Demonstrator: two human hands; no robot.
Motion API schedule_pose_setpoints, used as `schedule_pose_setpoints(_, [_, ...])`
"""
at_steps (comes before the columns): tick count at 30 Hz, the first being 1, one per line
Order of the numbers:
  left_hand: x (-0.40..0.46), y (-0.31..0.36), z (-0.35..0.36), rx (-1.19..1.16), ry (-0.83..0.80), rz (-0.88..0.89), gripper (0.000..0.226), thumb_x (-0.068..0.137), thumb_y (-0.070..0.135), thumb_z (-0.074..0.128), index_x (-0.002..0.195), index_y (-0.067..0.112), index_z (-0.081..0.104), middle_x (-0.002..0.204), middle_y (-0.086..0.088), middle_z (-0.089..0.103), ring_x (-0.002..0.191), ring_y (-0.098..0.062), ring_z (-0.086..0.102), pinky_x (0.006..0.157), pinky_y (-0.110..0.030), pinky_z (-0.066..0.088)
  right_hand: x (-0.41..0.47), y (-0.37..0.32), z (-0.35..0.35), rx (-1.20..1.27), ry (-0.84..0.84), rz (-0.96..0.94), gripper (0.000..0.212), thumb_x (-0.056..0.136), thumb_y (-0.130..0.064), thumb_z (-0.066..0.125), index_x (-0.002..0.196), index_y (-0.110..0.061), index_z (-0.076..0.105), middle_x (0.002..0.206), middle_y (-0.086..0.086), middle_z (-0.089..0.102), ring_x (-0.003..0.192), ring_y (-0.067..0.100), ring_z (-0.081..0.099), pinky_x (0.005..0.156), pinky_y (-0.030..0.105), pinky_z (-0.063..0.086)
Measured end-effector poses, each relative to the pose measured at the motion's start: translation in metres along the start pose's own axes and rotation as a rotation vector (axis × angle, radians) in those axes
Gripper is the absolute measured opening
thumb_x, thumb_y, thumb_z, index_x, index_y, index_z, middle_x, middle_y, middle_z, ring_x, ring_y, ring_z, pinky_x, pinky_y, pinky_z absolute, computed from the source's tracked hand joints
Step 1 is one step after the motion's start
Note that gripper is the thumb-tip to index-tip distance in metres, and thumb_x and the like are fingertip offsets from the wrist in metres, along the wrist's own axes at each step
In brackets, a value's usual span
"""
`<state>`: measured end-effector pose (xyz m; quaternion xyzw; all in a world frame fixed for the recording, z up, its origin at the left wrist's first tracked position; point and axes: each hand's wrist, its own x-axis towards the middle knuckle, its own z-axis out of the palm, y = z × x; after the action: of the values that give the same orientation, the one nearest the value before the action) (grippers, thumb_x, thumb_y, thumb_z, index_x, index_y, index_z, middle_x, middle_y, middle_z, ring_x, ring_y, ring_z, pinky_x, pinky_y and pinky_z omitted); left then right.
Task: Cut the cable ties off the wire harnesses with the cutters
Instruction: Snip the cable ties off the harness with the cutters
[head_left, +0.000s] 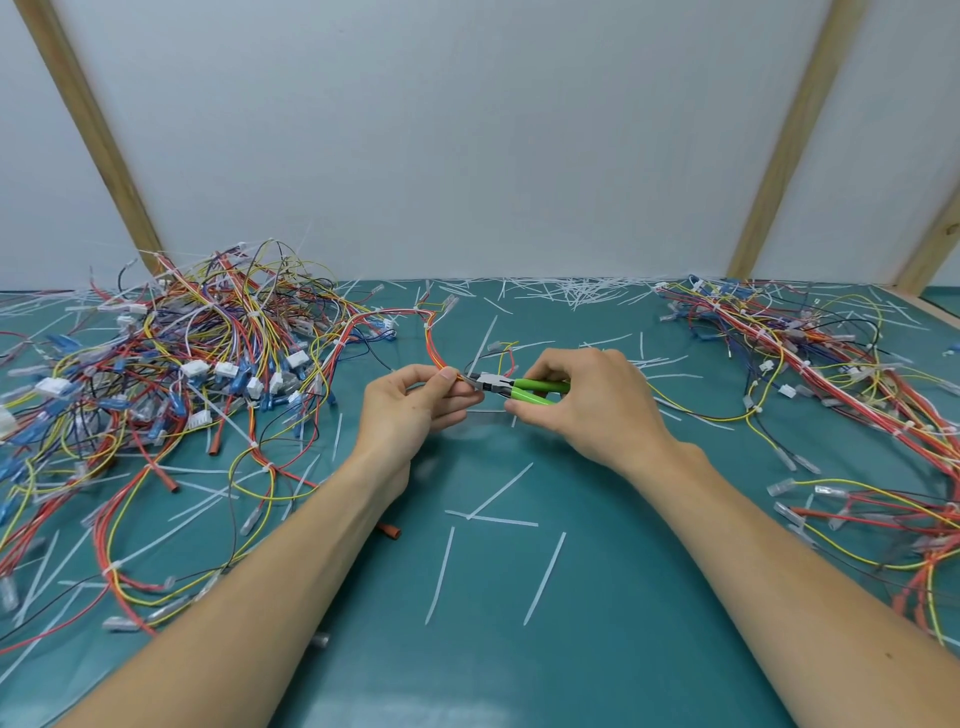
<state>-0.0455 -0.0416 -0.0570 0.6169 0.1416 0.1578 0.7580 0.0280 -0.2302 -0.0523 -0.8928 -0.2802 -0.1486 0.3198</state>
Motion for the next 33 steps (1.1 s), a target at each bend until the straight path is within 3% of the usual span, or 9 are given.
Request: schedule_pose_setpoints(33, [0.0045, -0.0041, -0.0030, -0.010, -0.016, -0.002, 0.012, 0.098, 0.013, 0.063, 0.091, 0.004, 0.067, 0.083, -0.008, 0.078, 0.084, -0.023, 0.077, 0.067, -0.024, 0.061, -0.0005, -0.0026, -0.0012, 0.006, -0.018, 0.018, 0.025, 0.072, -0.057, 0.083, 0.076, -0.035, 0.071, 0.071, -0.016, 0.071, 0.075, 0.012, 0.062, 0.062, 0.028, 0.043])
